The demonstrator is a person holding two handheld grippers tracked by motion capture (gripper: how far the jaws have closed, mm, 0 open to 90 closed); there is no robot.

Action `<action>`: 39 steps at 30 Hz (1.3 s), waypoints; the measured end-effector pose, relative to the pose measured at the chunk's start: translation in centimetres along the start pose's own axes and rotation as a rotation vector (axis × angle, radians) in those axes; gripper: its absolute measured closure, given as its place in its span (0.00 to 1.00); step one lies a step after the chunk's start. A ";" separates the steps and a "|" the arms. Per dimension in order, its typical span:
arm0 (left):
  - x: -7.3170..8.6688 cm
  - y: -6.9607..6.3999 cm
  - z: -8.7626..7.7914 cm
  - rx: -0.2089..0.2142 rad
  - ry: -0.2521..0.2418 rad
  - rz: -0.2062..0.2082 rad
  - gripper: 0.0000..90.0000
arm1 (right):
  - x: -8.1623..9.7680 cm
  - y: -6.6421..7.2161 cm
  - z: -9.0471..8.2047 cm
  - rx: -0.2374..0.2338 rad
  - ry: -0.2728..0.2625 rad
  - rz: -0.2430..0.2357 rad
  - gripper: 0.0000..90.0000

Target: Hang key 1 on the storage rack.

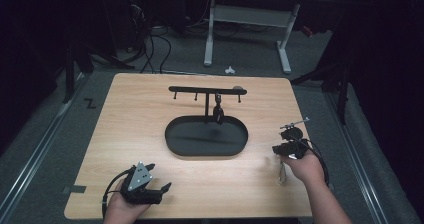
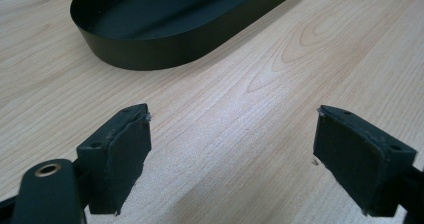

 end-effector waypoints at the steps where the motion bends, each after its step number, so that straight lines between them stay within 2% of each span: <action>1: 0.0 0.0 0.0 0.000 -0.001 0.000 0.18 | -0.1 -0.4 0.3 0.006 0.012 0.008 0.65; 6: 0.0 0.0 -0.1 -0.002 -0.004 -0.002 0.18 | -0.4 -1.4 1.3 0.000 0.057 0.049 0.65; 11: 0.0 0.0 -0.1 -0.001 -0.002 -0.001 0.18 | -0.2 -1.9 2.2 -0.004 0.122 0.061 0.66; 17: 0.0 0.0 -0.1 0.000 -0.002 -0.001 0.18 | 0.2 -1.9 2.9 -0.003 0.154 0.069 0.68; 20: 0.0 0.0 -0.1 0.000 -0.004 0.000 0.18 | 0.3 -1.7 2.8 -0.004 0.136 0.068 0.72; 25: -0.1 -0.2 -0.1 0.005 -0.002 0.005 0.18 | 0.8 -1.0 2.6 -0.007 0.135 0.038 0.79; 27: -0.1 -0.2 -0.1 0.006 -0.003 0.005 0.18 | 1.1 -0.5 2.4 -0.001 0.129 0.012 0.82; 37: 0.0 -0.3 0.1 0.011 0.005 0.006 0.18 | 1.6 1.2 2.1 -0.015 0.117 -0.086 0.84; 39: 0.0 -0.3 0.1 0.011 0.006 0.005 0.18 | 1.6 1.5 2.0 -0.014 0.113 -0.087 0.86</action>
Point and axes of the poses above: each handheld gripper's, and its own axes: z roughly forward along the jaws, x roughly out of its underside, y roughly to its left, the point moved 7 cm from there along z, roughly forward along the jaws, and after that the axes turned 1 degree about -z, right-handed, at the moved point
